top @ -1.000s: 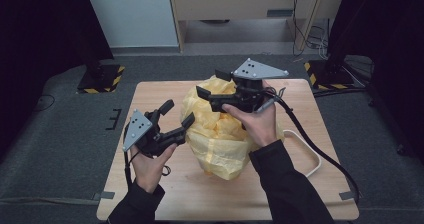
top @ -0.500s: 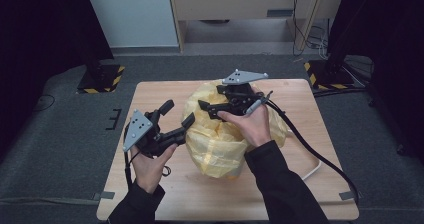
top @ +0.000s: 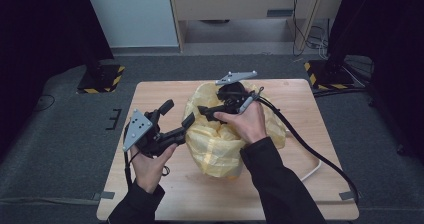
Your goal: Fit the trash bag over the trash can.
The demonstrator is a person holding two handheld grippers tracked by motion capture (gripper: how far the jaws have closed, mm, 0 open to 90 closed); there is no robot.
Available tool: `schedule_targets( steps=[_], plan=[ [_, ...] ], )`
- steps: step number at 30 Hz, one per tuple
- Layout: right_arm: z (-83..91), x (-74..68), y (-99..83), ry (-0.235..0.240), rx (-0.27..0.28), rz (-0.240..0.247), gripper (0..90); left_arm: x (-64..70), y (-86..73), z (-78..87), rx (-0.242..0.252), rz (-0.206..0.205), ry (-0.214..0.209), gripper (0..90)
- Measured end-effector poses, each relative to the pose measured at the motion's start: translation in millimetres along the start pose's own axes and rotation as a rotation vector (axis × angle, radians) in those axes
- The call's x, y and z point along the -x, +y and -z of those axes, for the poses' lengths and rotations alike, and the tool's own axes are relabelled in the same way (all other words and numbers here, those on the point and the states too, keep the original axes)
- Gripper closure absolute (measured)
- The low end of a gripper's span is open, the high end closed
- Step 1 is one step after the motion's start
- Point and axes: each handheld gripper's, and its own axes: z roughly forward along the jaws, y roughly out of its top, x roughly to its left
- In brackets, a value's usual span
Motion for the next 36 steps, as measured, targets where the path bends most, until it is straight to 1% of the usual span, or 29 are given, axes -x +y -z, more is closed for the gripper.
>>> schedule_targets(
  steps=[2,4,10,14,17,21,23,26,29,30,33,35,36],
  plan=[
    [5.8,0.7,2.2,0.002,0.059,0.001,24.1,-0.4,-0.1,0.1,0.000,0.001,0.003,22.0],
    [11.0,1.8,3.7,-0.005,0.123,0.000,23.9,-0.3,-0.2,0.0,0.001,0.002,0.004,22.1],
    [25.1,2.4,9.0,-0.005,0.304,0.029,22.3,-0.9,-0.4,-0.3,0.001,0.008,0.002,22.0],
    [36.3,1.1,12.8,0.001,0.402,0.037,22.2,-1.1,-0.5,-0.4,0.002,0.009,0.001,21.8],
    [45.9,1.0,15.8,0.001,0.463,0.049,21.4,-1.1,-0.6,-0.4,0.003,0.010,0.001,21.8],
    [58.8,-0.1,21.0,0.005,0.510,0.070,19.5,-1.2,-0.8,-0.7,0.004,0.012,0.000,21.8],
    [64.9,-0.9,23.6,0.008,0.535,0.071,17.5,-1.3,-0.9,-0.7,0.004,0.013,0.000,21.7],
    [74.8,-1.1,26.7,-0.008,0.556,0.079,16.1,-1.3,-0.9,-0.6,0.004,0.013,0.000,21.7],
    [85.1,0.6,28.1,-0.040,0.579,0.079,15.0,-1.3,-0.9,-0.6,0.004,0.013,0.000,21.7],
    [88.4,1.6,28.3,-0.050,0.578,0.084,14.7,-1.3,-0.9,-0.6,0.004,0.013,0.000,21.7],
    [97.4,6.4,26.1,-0.122,0.598,0.099,13.9,-1.1,-0.9,-0.5,0.005,0.011,0.001,21.7],
    [101.5,11.5,22.7,-0.156,0.616,0.093,13.5,-1.2,-0.9,-0.5,0.004,0.011,0.002,21.7],
    [103.2,14.4,20.7,-0.165,0.619,0.086,13.4,-1.2,-0.9,-0.5,0.004,0.011,0.001,21.7]
  ],
)
